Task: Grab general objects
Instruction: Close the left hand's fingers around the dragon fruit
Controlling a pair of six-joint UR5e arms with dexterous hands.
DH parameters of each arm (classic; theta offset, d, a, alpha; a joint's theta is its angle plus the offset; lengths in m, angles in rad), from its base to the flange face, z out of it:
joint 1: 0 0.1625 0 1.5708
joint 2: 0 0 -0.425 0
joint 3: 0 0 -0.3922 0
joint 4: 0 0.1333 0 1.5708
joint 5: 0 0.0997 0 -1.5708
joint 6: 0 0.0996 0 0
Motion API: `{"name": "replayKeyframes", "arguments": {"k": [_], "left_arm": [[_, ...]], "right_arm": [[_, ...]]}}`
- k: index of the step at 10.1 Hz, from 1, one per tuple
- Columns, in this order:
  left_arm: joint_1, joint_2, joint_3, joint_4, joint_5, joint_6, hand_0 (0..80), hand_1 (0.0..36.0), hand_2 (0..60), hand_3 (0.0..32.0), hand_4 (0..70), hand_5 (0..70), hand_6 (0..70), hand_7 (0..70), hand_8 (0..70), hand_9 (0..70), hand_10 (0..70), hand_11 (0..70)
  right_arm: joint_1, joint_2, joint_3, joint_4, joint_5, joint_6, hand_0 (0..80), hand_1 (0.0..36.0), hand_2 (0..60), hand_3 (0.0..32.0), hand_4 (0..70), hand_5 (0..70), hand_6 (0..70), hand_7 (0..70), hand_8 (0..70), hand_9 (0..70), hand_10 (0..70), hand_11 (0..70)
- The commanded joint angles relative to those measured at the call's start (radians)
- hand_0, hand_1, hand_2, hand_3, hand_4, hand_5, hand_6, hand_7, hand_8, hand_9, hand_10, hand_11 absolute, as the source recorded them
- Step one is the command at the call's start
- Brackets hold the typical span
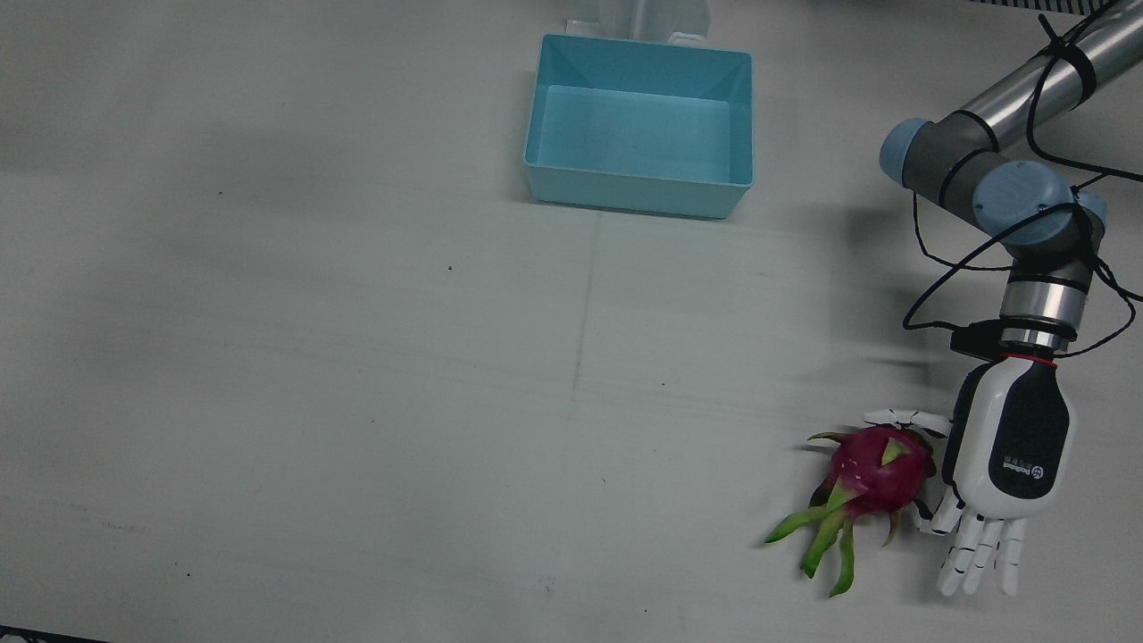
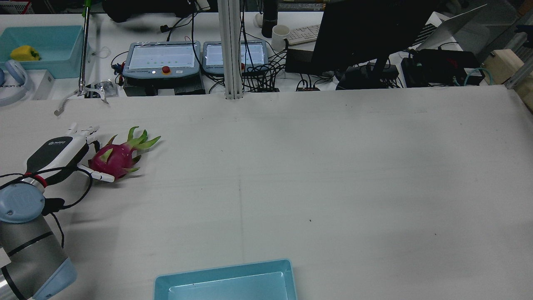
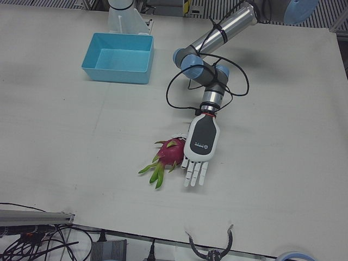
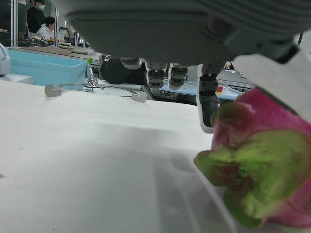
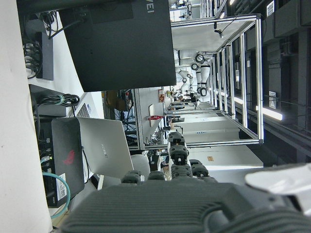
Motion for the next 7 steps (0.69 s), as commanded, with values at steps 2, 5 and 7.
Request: {"name": "replayKeyframes", "arguments": {"k": [2,5,7], "left_arm": [[0.001,0.002,-0.007,0.001,-0.004,-0.006,47.7,16.7,29.6,0.0,24.7,70.0,7.5,13.2,14.3,2.8,0.0,0.0],[-0.004,0.002,-0.011,-0.025,-0.004,-0.015,48.1,24.6,60.0,0.0,36.7,70.0,8.8,16.0,14.6,3.1,0.3,1.0],[-0.005,0.014,-0.048,-0.045,-0.003,-0.018,48.5,29.2,60.0,0.0,38.1,70.0,9.1,16.6,14.9,3.5,0.8,2.0]], "right_arm": [[0.000,0.000,0.000,0.000,-0.002,-0.001,0.0,0.0,0.0,0.0,0.0,0.0,0.0,0.0,0.0,0.0,0.0,0.0],[0.000,0.000,0.000,0.000,0.000,-0.001,0.0,0.0,0.0,0.0,0.0,0.0,0.0,0.0,0.0,0.0,0.0,0.0],[0.000,0.000,0.000,0.000,-0.002,-0.001,0.0,0.0,0.0,0.0,0.0,0.0,0.0,0.0,0.0,0.0,0.0,0.0]]}}
